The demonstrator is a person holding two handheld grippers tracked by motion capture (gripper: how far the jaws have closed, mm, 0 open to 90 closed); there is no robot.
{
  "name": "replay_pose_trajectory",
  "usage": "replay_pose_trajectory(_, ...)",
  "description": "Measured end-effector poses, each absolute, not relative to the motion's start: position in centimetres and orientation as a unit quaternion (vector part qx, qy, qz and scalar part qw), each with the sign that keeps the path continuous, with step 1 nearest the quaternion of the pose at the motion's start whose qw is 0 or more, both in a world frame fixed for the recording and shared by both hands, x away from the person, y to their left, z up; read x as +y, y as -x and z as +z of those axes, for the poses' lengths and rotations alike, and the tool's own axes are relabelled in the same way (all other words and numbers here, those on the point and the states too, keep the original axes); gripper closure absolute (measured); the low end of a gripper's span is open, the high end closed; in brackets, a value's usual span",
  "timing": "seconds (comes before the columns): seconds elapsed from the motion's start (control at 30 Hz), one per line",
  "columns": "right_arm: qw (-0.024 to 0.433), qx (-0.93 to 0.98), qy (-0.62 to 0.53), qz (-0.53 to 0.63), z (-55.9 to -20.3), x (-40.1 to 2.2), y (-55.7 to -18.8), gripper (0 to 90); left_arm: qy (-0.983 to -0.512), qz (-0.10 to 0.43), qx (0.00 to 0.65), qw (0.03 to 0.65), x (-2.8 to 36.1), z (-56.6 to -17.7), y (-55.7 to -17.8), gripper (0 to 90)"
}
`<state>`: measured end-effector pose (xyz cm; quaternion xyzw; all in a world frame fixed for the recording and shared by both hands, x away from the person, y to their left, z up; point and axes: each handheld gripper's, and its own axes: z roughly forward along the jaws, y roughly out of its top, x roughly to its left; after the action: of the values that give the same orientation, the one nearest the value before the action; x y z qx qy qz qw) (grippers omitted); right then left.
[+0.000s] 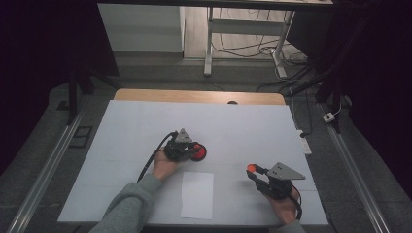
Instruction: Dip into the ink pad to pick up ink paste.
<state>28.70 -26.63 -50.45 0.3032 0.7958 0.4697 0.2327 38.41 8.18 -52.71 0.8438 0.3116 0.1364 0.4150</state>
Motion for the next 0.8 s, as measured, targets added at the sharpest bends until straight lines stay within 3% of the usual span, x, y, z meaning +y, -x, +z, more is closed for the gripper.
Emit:
replay_pose_trajectory(0.6,0.235,0.795,-0.302,0.470,-50.3,-26.6,-28.6,64.6,-0.834,0.116,0.322,0.433,8.6,-52.9,-38.7,73.1)
replay_pose_trajectory(0.8,0.235,0.791,-0.305,0.475,-50.2,-26.9,-28.7,64.6,-0.798,0.116,0.319,0.498,9.5,-50.6,-38.3,73.0)
